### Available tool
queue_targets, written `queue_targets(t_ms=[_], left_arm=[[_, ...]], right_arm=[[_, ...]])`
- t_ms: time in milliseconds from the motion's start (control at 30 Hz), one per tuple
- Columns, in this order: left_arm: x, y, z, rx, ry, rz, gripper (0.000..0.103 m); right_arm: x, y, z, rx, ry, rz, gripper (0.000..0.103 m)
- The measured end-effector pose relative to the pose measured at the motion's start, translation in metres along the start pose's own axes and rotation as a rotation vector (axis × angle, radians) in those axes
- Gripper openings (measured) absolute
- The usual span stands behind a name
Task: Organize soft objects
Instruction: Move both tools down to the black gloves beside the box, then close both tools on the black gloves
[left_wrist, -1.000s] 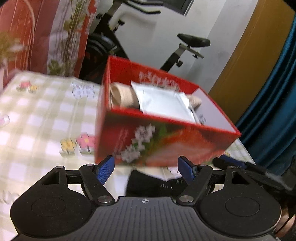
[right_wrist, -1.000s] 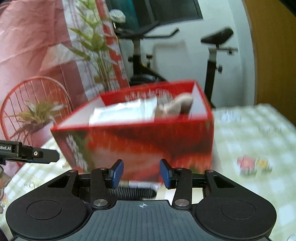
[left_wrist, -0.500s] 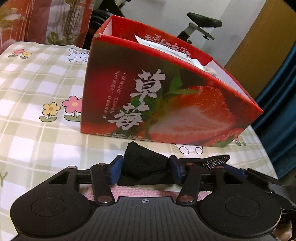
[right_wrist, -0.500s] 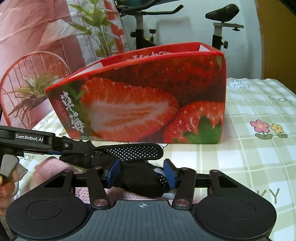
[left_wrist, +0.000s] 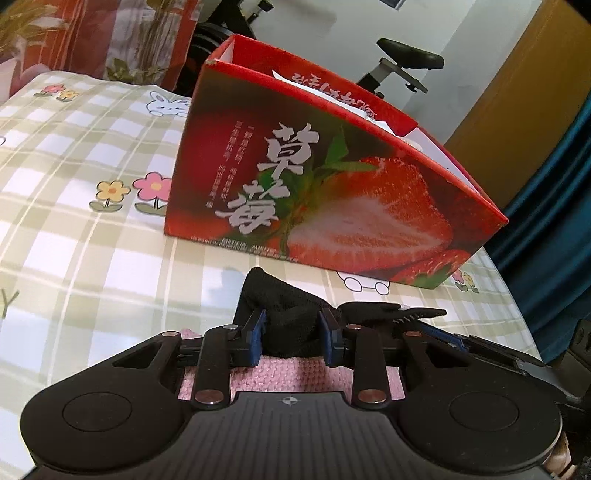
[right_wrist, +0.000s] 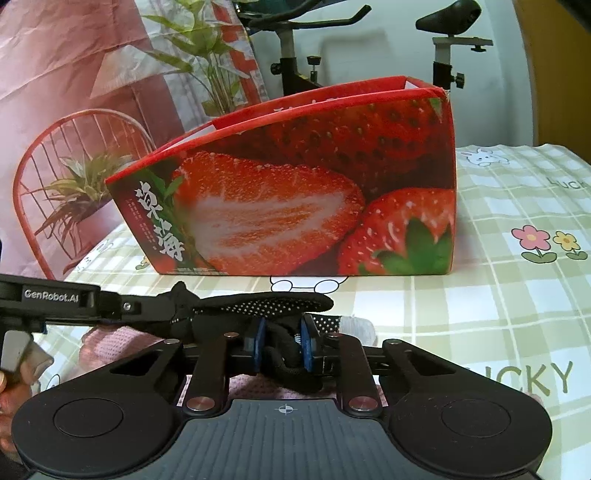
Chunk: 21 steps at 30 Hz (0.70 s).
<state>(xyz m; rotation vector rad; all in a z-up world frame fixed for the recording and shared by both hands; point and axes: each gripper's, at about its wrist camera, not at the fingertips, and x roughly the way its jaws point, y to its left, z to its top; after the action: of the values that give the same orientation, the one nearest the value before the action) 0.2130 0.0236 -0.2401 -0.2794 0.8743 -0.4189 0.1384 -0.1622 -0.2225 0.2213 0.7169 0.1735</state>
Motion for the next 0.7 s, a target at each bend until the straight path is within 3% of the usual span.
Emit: queue_targets(t_ms=[533,700], left_arm=[[-0.0032,0.0040,-0.0106,-0.021,-0.010,-0.005,0.032],[-0.0054,0.0012,-0.0086,-0.007,-0.011,0.001,0.030]], right_arm=[[0.0019,0.0019,-0.0014,-0.032,0.000,0.003,0.018],[0.0013,0.0022,-0.0011,-0.036,-0.002,0.005,0.014]])
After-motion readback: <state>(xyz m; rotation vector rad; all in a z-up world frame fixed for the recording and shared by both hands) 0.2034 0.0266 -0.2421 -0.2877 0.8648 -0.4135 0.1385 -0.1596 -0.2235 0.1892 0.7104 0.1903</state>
